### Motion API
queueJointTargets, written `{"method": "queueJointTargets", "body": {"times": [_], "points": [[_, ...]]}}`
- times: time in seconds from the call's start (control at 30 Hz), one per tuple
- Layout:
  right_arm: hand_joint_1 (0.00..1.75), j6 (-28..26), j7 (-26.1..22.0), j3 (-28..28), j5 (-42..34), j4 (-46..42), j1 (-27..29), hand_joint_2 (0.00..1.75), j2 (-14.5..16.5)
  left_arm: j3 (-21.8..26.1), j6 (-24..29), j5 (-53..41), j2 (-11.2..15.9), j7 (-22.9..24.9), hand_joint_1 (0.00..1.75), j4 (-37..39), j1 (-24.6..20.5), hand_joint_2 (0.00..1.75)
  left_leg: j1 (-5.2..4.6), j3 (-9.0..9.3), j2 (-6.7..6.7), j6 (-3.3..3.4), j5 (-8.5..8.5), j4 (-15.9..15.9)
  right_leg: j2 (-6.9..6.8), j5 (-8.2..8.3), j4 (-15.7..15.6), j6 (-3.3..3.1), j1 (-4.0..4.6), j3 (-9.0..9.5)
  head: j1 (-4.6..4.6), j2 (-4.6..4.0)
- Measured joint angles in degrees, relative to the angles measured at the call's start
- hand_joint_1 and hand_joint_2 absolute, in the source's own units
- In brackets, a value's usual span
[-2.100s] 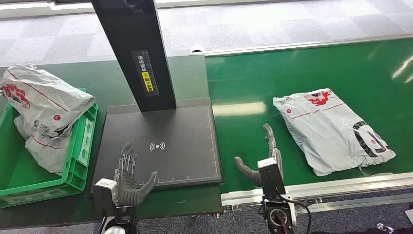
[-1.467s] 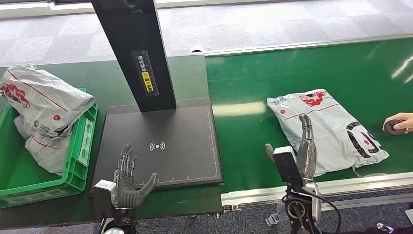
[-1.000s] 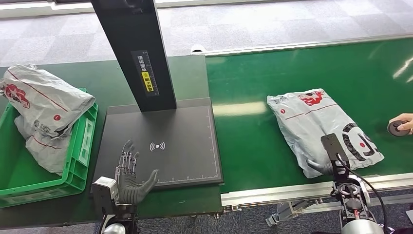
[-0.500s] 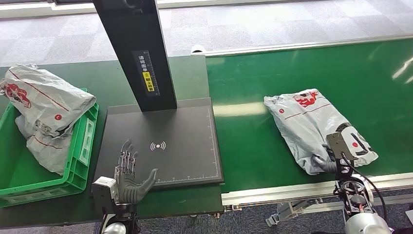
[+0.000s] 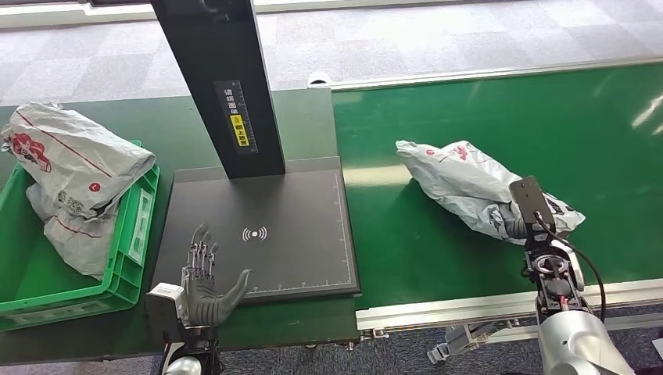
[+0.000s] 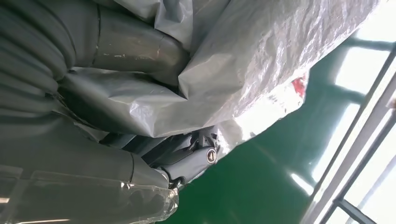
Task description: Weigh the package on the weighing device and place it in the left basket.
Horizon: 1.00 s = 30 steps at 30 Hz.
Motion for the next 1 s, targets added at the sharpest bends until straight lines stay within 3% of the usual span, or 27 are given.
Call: {"method": "queueJointTargets", "body": {"times": [0.13, 0.23, 0.37, 0.47, 0.73, 1.0], "points": [[1.75, -1.86, -3.53, 2.29, -1.67, -4.85, 0.49, 1.75, 1.65, 0.07, 0.42, -0.04, -0.01, 0.02, 0.0, -0.4, 0.06, 1.75, 0.0, -0.01, 0.03, 0.0, 0.0, 0.0, 0.02, 0.0, 0.0, 0.0, 0.0, -0.02, 0.0, 0.0], [1.75, -1.45, -2.4, 6.32, -4.01, -15.92, 3.28, 1.75, 4.01, 0.31, 0.79, -0.43, -0.04, 0.03, 0.0, -1.1, 0.24, 1.75, 0.03, 0.0, 0.04, 0.0, 0.0, 0.0, 0.02, 0.0, 0.0, -0.01, 0.04, -0.05, -0.02, 0.0], [1.75, 1.14, 1.55, 16.33, -6.19, -31.79, 8.17, 1.75, 6.28, 1.63, 1.02, -1.04, -0.04, 0.04, 0.0, -2.31, 0.63, 1.75, 0.09, -0.01, 0.12, -0.02, -0.01, -0.02, 0.11, -0.02, 0.01, -0.03, 0.13, -0.09, -0.02, 0.0], [1.75, 4.33, 2.17, 25.23, -8.5, -37.19, 10.15, 1.75, 7.68, 3.06, 1.03, -1.9, -0.04, 0.04, 0.0, -3.22, 0.64, 1.75, 0.11, -0.01, 0.15, -0.03, -0.01, -0.04, 0.16, -0.03, 0.01, -0.05, 0.15, -0.09, -0.01, 0.0], [1.75, 9.64, 2.01, 44.77, -15.08, -36.49, 13.47, 1.75, 13.89, 5.36, 1.34, -4.05, -0.04, 0.07, 0.0, -3.64, -1.22, 1.75, 0.11, 0.01, 0.12, -0.08, 0.04, -0.04, 0.12, -0.04, 0.01, -0.06, 0.15, -0.07, 0.0, 0.0], [1.71, 10.19, 2.93, 55.03, -16.4, -30.13, 14.82, 1.75, 17.78, 6.61, 3.35, -3.71, -0.02, 0.39, 0.0, -3.66, -1.78, 1.75, 0.11, 0.0, 0.11, -0.09, 0.03, -0.04, 0.12, -0.04, 0.01, -0.06, 0.15, -0.08, 0.01, 0.0]]}}
